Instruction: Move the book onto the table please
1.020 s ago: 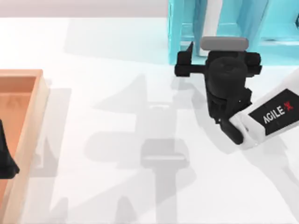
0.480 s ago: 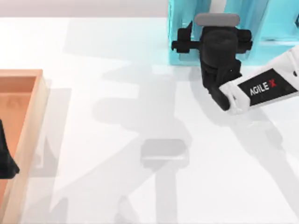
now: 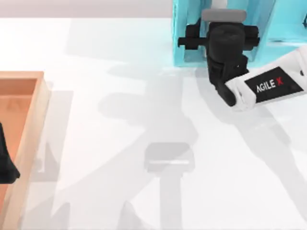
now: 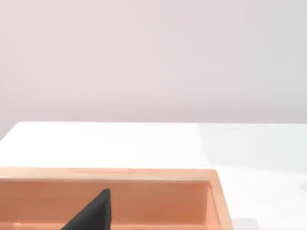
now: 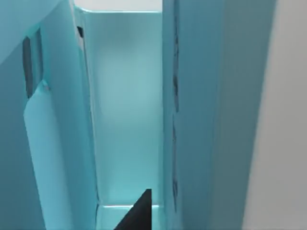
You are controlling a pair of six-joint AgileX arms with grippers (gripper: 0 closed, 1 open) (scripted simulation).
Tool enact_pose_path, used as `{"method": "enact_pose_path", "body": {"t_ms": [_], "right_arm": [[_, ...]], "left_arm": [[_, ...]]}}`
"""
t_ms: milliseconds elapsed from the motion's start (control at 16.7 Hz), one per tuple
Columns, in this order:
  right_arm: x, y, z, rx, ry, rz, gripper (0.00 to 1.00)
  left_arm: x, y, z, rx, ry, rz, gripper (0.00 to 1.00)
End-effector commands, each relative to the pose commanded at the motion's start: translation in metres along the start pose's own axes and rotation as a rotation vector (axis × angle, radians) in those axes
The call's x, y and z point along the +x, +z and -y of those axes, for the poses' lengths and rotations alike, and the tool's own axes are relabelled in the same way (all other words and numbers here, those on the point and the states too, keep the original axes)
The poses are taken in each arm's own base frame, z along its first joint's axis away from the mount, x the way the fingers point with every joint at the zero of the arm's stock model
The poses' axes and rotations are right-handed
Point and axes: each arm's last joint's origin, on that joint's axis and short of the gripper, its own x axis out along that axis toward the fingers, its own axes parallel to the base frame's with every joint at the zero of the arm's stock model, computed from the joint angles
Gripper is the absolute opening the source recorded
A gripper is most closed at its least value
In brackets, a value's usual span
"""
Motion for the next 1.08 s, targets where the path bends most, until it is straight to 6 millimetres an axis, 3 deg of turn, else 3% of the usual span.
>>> {"method": "enact_pose_path", "body": {"t_ms": [720,1080], "right_arm": [[0.0000,0.0000,0.0000,0.000,0.000,0.000,0.02],[0.0000,0.0000,0.0000,0.000,0.000,0.000,0.00]], "left_arm": [[0.0000,0.0000,0.0000,0.000,0.000,0.000,1.00],[0.0000,0.0000,0.0000,0.000,0.000,0.000,1.00]]}}
